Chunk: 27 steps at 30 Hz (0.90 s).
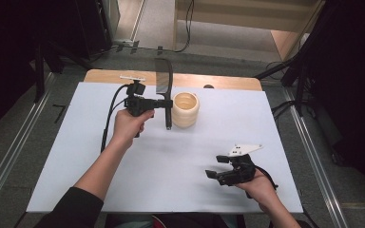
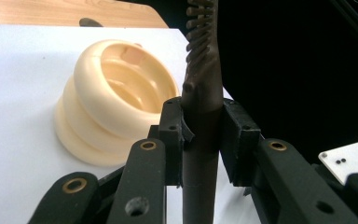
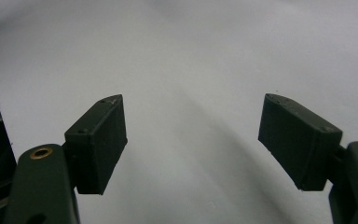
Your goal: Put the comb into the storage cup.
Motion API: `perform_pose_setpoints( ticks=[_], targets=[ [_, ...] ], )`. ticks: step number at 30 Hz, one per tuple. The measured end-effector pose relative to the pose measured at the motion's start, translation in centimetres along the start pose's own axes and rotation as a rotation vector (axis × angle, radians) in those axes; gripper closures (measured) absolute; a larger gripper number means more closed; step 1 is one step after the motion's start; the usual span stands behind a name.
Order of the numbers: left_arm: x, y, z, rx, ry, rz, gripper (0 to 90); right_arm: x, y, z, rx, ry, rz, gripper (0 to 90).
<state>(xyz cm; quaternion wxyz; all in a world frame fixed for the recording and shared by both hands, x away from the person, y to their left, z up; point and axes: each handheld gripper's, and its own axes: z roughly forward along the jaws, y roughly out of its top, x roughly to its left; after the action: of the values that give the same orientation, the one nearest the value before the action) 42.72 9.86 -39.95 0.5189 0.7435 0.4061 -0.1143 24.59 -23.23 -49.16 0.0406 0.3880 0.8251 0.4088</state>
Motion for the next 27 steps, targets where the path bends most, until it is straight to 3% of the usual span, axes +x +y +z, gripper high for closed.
perform_pose_setpoints(
  ticks=[15, 27],
  targets=[
    [-0.7, 3.0, 1.6, -0.017, 0.006, 0.038, 72.9, 0.0, 0.0, -0.1, -0.004, 0.01, 0.005, 21.6],
    [-0.8, 4.7, 2.2, -0.09, 0.031, 0.062, 72.9, -0.2, 0.0, -0.2, -0.001, 0.002, 0.004, 21.6]
  ],
)
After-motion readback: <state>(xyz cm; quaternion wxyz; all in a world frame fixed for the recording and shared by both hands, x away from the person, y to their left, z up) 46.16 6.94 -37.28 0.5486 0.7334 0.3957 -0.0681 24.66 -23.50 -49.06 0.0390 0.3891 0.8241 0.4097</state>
